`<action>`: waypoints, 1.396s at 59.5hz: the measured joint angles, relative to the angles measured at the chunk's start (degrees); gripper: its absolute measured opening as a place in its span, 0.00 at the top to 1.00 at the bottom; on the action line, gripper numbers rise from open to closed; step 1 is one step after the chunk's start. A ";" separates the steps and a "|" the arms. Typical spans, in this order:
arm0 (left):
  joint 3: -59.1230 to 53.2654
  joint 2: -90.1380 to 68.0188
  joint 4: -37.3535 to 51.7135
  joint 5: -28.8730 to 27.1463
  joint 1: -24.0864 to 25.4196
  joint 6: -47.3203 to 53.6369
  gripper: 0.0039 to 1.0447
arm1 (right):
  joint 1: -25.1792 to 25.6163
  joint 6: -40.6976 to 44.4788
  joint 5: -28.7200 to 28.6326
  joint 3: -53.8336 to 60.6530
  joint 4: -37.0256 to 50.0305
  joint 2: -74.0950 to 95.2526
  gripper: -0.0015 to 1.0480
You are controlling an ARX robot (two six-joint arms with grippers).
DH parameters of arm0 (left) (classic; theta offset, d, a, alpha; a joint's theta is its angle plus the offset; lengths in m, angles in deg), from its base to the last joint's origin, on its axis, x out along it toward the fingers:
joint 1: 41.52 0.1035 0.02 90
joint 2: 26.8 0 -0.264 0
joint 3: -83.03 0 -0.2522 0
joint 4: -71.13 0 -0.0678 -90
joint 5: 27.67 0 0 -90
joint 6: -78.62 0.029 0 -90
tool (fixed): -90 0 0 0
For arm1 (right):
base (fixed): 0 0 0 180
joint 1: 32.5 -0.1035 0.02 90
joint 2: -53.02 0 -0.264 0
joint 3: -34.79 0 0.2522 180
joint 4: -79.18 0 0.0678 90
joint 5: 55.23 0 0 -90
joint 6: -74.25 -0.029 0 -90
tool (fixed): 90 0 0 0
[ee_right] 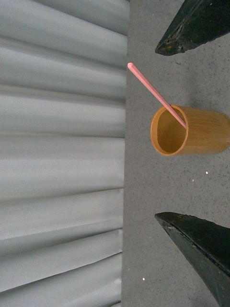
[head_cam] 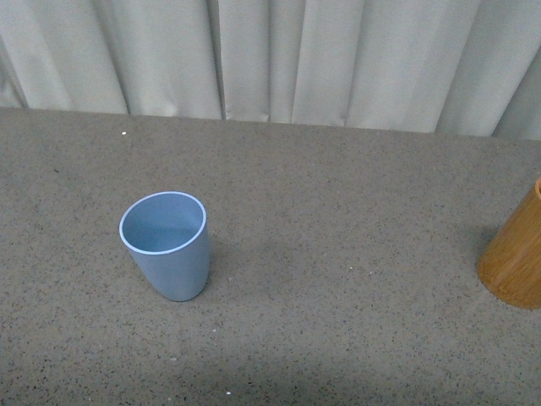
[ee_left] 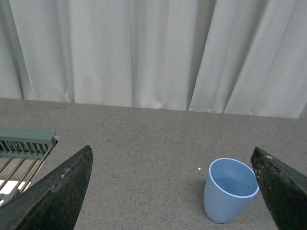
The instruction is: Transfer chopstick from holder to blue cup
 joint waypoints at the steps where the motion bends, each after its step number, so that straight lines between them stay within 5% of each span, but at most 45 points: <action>1: 0.00 0.00 0.00 0.00 0.00 0.02 0.06 | 0.00 0.00 0.00 0.00 0.00 0.00 0.09; 83: 0.00 0.00 0.00 0.00 0.00 0.00 0.06 | 0.00 0.00 0.00 0.00 0.00 0.00 0.09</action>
